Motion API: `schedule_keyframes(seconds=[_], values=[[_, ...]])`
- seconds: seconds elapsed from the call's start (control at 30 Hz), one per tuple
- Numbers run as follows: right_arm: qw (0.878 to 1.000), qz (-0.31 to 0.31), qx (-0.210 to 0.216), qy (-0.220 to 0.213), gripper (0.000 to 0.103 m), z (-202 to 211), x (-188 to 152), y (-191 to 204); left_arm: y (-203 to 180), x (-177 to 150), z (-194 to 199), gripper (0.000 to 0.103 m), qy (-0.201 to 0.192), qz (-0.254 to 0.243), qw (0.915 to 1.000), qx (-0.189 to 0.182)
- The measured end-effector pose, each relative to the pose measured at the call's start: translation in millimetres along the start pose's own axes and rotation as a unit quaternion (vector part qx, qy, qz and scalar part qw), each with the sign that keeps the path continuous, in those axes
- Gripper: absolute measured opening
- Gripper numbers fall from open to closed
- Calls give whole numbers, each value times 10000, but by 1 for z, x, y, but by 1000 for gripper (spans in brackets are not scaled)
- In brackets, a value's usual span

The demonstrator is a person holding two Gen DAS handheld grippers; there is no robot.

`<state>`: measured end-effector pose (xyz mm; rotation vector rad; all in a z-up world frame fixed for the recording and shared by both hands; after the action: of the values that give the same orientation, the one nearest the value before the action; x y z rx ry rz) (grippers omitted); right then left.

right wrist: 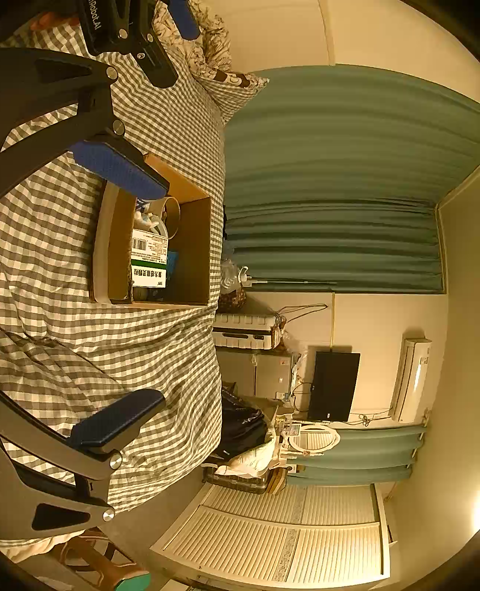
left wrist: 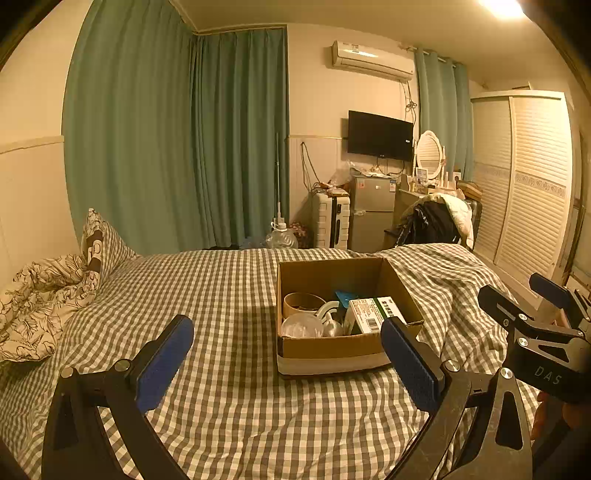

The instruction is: Organize objects

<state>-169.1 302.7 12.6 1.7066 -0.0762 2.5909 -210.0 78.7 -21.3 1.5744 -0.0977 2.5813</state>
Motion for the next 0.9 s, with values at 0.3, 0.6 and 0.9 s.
schedule_keyframes(seconds=[0.3, 0.6, 0.9], values=[[10000, 3, 9, 3, 103, 1, 0, 2, -1, -1, 1, 103, 24, -23, 10000, -3], [10000, -9, 9, 45, 103, 1, 0, 3, 0, 0, 4, 103, -3, -8, 10000, 35], [10000, -14, 10, 45, 103, 1, 0, 3, -2, -2, 4, 103, 4, -21, 10000, 49]])
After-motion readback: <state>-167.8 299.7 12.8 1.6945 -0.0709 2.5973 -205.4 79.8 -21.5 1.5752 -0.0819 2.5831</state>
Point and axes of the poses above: each gripper's, at about its wrist camera, not at the fingertips, and z roughly against the way its jaws point, y to its left, x to its top, the point moved 10 cm from there along -z, roughly the way its jaws point, and after that the axes turned 3 degrees about y, right-handed, at the moved point
